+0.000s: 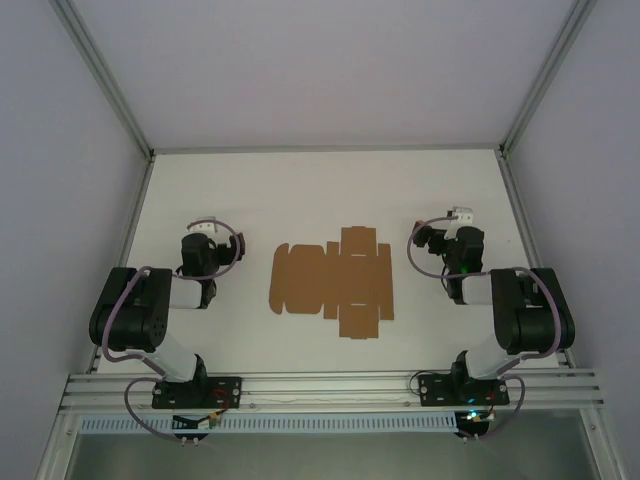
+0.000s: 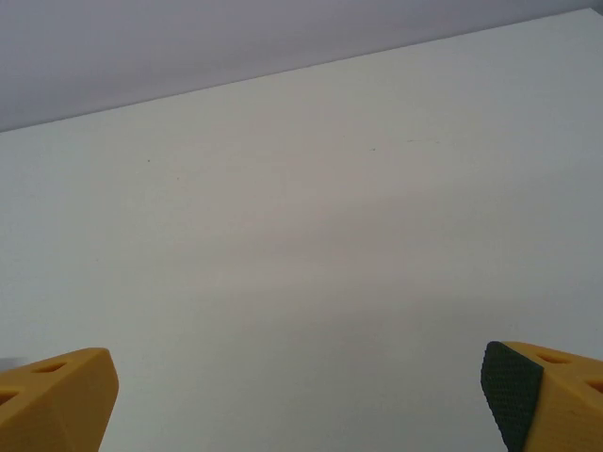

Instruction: Assemble paper box

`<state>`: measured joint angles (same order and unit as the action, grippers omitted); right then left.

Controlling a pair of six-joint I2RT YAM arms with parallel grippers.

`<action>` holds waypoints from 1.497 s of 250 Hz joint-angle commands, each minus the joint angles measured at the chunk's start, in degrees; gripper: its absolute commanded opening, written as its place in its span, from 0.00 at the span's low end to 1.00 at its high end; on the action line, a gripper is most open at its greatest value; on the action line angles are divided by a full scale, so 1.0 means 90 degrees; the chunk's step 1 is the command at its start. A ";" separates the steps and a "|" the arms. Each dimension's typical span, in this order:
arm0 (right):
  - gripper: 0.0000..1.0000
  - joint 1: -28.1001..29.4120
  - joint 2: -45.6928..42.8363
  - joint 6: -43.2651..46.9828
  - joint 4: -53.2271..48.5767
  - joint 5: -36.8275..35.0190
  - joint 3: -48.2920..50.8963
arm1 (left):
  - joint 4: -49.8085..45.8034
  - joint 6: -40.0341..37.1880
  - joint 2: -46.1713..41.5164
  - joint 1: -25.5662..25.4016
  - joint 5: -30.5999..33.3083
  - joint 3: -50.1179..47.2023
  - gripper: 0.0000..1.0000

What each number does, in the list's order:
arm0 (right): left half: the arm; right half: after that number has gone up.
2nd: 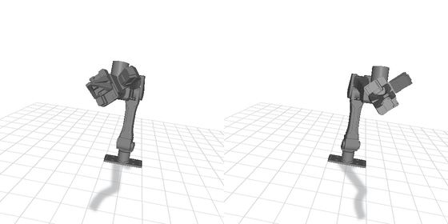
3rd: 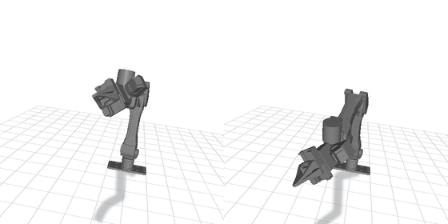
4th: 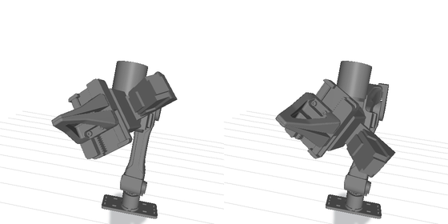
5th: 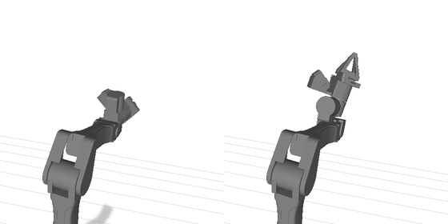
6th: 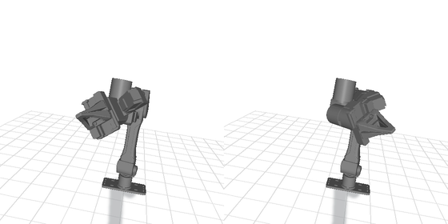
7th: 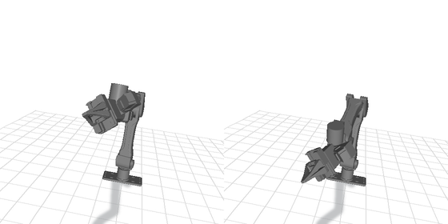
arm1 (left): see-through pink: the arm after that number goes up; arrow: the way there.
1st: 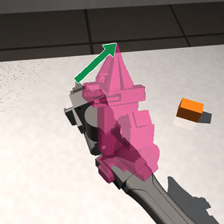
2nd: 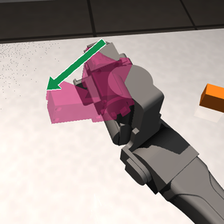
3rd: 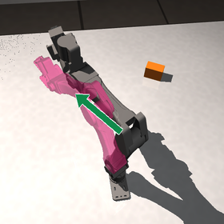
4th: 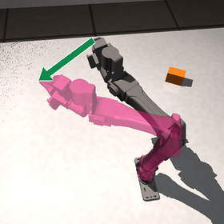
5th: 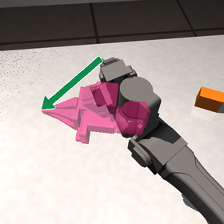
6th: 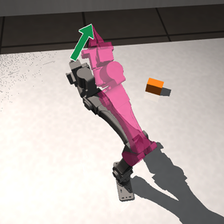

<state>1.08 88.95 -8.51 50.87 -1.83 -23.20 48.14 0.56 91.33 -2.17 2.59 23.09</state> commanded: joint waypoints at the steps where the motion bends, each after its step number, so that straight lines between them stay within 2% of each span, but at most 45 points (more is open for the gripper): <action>1: 1.00 -0.0023 -0.0019 0.0036 0.0021 0.0105 0.0019 | 0.0032 -0.0061 -0.0059 -0.0051 0.0008 0.0128 1.00; 207: 1.00 -0.0020 -0.0034 0.0033 0.0049 0.0082 0.0046 | -0.0063 -0.0093 -0.0068 -0.0022 -0.0211 0.0182 1.00; 228: 1.00 -0.0006 -0.0402 0.0023 -0.0077 -0.0054 0.0105 | -0.0816 -0.0032 -0.0341 -0.0011 -0.0066 0.0466 1.00; 251: 1.00 0.0003 -0.1239 -0.0023 -0.0933 -0.0217 0.0038 | -0.1942 0.0028 -0.0924 -0.0012 0.0059 0.0877 1.00; 278: 1.00 0.0026 -0.2083 -0.0169 -0.2523 -0.0308 -0.0422 | -0.2379 0.0545 -0.1819 -0.0003 0.0271 0.0824 1.00; 299: 1.00 0.0090 -0.2505 -0.0493 -0.3488 -0.0608 -0.0713 | -0.3326 0.0883 -0.2324 -0.0014 -0.0017 0.1125 1.00; 318: 1.00 0.0214 -0.2836 -0.1049 -0.4392 -0.0489 -0.0961 | -0.4407 0.1286 -0.2493 -0.0074 -0.0279 0.1558 1.00; 349: 0.98 0.0812 -0.2986 -0.2040 -0.5876 -0.0083 -0.1420 | -0.5212 0.2158 -0.2680 -0.0220 -0.0853 0.1713 1.00; 375: 0.87 0.1721 -0.2583 -0.2625 -0.7227 -0.0094 -0.1934 | -0.5929 0.2613 -0.2599 -0.0427 -0.1072 0.1792 1.00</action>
<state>9.06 62.57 -22.50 6.42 -4.97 -35.92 8.69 15.88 67.57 -3.90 -2.26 38.37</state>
